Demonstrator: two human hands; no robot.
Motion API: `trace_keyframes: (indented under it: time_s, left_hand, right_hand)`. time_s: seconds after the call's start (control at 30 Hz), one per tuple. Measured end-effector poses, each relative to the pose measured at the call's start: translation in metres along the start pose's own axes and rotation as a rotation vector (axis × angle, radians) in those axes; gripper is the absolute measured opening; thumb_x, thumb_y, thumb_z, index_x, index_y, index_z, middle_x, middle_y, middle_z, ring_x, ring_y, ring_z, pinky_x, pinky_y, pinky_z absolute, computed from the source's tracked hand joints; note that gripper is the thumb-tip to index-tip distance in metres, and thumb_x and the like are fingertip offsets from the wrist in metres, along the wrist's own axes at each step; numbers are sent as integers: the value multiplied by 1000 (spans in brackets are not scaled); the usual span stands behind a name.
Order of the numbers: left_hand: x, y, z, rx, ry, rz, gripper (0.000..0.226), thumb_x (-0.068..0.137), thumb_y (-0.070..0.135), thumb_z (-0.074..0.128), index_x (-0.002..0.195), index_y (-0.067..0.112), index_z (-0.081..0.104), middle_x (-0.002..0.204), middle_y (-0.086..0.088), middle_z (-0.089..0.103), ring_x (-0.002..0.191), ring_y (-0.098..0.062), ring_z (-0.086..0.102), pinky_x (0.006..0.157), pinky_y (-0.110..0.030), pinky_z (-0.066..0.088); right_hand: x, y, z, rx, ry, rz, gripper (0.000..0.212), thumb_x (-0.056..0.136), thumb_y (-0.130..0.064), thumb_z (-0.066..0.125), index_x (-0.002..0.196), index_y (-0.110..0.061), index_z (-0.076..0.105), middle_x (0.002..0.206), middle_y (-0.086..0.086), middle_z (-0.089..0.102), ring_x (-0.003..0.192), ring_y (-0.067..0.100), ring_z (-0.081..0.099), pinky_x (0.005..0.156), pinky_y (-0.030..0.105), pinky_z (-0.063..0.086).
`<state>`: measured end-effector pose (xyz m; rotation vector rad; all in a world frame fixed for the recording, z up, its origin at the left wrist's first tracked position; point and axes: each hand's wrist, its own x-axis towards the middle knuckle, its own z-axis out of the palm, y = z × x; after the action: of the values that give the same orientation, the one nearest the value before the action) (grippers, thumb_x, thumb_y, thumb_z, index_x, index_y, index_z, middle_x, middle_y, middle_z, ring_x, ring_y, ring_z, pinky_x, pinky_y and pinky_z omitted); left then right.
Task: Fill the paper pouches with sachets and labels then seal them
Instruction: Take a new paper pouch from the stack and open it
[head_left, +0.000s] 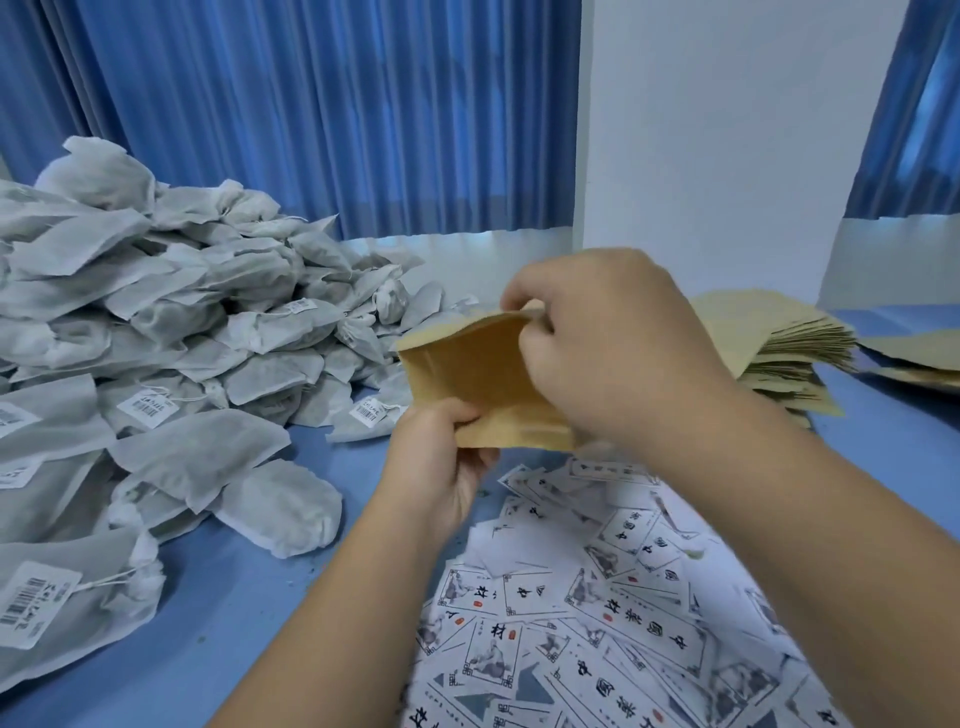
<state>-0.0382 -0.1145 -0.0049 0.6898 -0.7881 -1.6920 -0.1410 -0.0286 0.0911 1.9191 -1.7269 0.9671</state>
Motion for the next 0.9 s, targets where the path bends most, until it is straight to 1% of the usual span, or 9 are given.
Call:
trace_keyframes:
  time_s: [0.1, 0.17, 0.3, 0.4, 0.5, 0.6, 0.67, 0.77, 0.9]
  left_hand:
    - [0, 0, 0, -186, 40, 16, 28, 82, -14, 34, 91, 5, 52, 62, -7, 63, 44, -12, 57, 45, -21, 50]
    - [0, -4, -1, -154, 12, 39, 32, 84, -16, 36, 100, 4, 56, 74, -10, 69, 54, -17, 66, 54, -27, 55]
    - [-2, -9, -5, 522, 200, 185, 16, 88, 3, 50, 91, 15, 60, 78, -8, 67, 61, -24, 70, 49, -32, 55]
    - [-4, 4, -6, 936, 193, 303, 4, 87, 26, 57, 86, 23, 58, 82, -2, 65, 80, -29, 66, 71, -44, 57]
    - [-5, 22, -19, 1362, 213, 348, 33, 92, 50, 46, 97, 21, 62, 103, -2, 61, 99, -24, 58, 85, -40, 47]
    - [-8, 52, -47, 1886, 540, 456, 41, 93, 53, 44, 119, 25, 58, 122, -5, 52, 116, -28, 49, 90, -40, 39]
    - [-7, 75, -69, 2195, 642, 311, 42, 91, 45, 49, 128, 23, 48, 128, -8, 46, 119, -30, 44, 92, -43, 37]
    - [-3, 102, -94, 2279, 573, -34, 48, 90, 41, 53, 130, 17, 42, 127, -12, 44, 117, -31, 46, 92, -43, 38]
    - [8, 118, -108, 2367, 493, -93, 41, 90, 33, 50, 126, 16, 40, 125, -10, 52, 115, -30, 49, 91, -45, 38]
  right_hand:
    - [13, 15, 13, 109, -5, 118, 25, 81, -9, 54, 88, -23, 73, 68, -12, 54, 79, 19, 57, 63, 27, 45]
    - [13, 22, 23, 152, 7, 165, 25, 82, -11, 56, 90, -26, 74, 62, -15, 48, 77, 17, 55, 61, 24, 36]
    - [12, 26, 35, 189, -6, 175, 26, 79, -10, 56, 89, -23, 76, 56, -16, 44, 63, 11, 48, 59, 23, 35]
    - [10, 24, 39, 189, -41, 162, 25, 78, -9, 57, 89, -21, 76, 58, -18, 44, 68, 14, 50, 65, 23, 38]
    - [9, 22, 39, 196, -74, 180, 26, 79, -9, 56, 90, -22, 76, 62, -17, 48, 71, 16, 51, 66, 26, 39]
    - [8, 22, 36, 226, -117, 217, 28, 79, -9, 55, 89, -25, 75, 63, -15, 51, 65, 10, 50, 62, 26, 38]
    - [8, 21, 34, 246, -135, 233, 29, 79, -8, 54, 90, -26, 74, 63, -12, 54, 65, 12, 53, 61, 27, 41]
    - [8, 19, 34, 250, -153, 236, 29, 79, -7, 54, 91, -25, 74, 63, -11, 53, 68, 16, 55, 62, 27, 43]
    - [8, 19, 35, 238, -157, 229, 28, 80, -8, 55, 94, -23, 75, 65, -15, 49, 73, 18, 54, 66, 26, 41]
